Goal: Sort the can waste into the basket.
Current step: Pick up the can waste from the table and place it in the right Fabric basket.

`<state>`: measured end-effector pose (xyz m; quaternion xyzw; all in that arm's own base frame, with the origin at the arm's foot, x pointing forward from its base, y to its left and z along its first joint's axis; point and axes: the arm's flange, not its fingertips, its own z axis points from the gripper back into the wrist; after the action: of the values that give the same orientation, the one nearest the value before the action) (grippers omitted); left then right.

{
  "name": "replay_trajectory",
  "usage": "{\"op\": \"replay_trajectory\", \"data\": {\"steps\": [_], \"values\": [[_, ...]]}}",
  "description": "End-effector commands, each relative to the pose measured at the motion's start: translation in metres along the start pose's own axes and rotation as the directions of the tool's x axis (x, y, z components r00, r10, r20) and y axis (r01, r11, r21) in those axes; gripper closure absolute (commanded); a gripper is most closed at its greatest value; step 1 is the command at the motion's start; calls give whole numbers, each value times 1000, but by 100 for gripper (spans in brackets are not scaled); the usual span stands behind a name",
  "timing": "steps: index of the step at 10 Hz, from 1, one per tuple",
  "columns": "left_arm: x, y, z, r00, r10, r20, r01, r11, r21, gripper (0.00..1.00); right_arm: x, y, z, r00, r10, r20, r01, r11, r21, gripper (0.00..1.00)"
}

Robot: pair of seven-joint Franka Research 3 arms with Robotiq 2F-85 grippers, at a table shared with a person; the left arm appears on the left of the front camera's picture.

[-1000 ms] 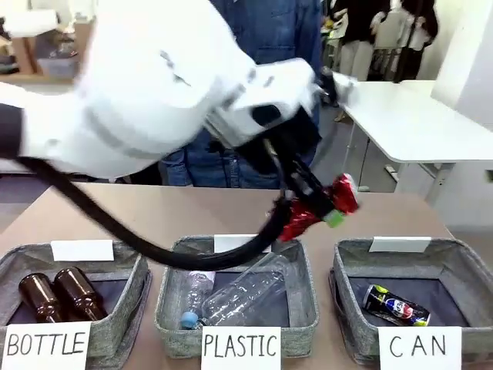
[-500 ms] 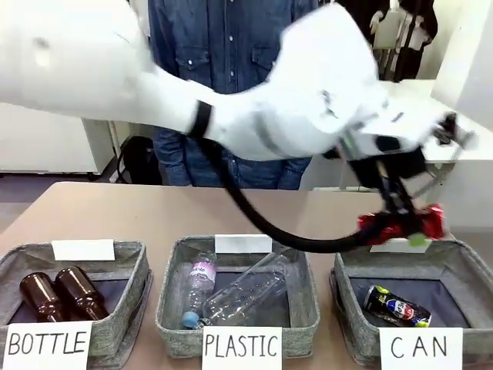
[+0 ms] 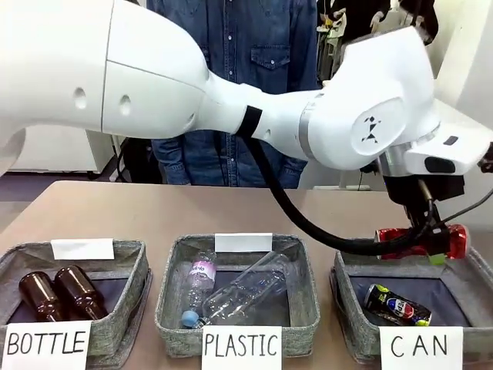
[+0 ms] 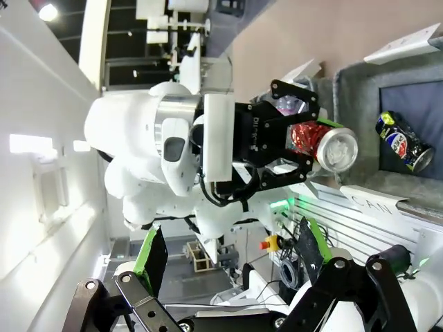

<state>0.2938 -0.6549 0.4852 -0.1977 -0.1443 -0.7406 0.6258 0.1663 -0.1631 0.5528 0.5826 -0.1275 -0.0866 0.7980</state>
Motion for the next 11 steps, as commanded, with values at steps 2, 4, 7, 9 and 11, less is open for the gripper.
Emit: {"op": "replay_trajectory", "data": {"steps": [2, 4, 7, 9, 11], "values": [[5, -1, 5, 999, 18, -32, -17, 999, 39, 60, 2, -1, 0, 1000, 18, 13, -18, 1000, 6, 0], [2, -2, 8, 999, 24, -38, -22, 998, 63, 60, 2, -1, 0, 1000, 18, 13, -18, 1000, 6, 0], [2, -3, 7, 998, -24, -66, 29, 997, 76, 3, 2, -1, 0, 1000, 18, 13, -18, 1000, 6, 0], [6, -3, 2, 997, -36, -75, 42, 996, 73, 0, 2, -1, 0, 1000, 18, 13, -18, 1000, 6, 0], [5, -1, 0, 997, -36, -69, 40, 997, 60, 0, 2, -1, 0, 1000, 18, 13, -18, 1000, 6, 0]]}}
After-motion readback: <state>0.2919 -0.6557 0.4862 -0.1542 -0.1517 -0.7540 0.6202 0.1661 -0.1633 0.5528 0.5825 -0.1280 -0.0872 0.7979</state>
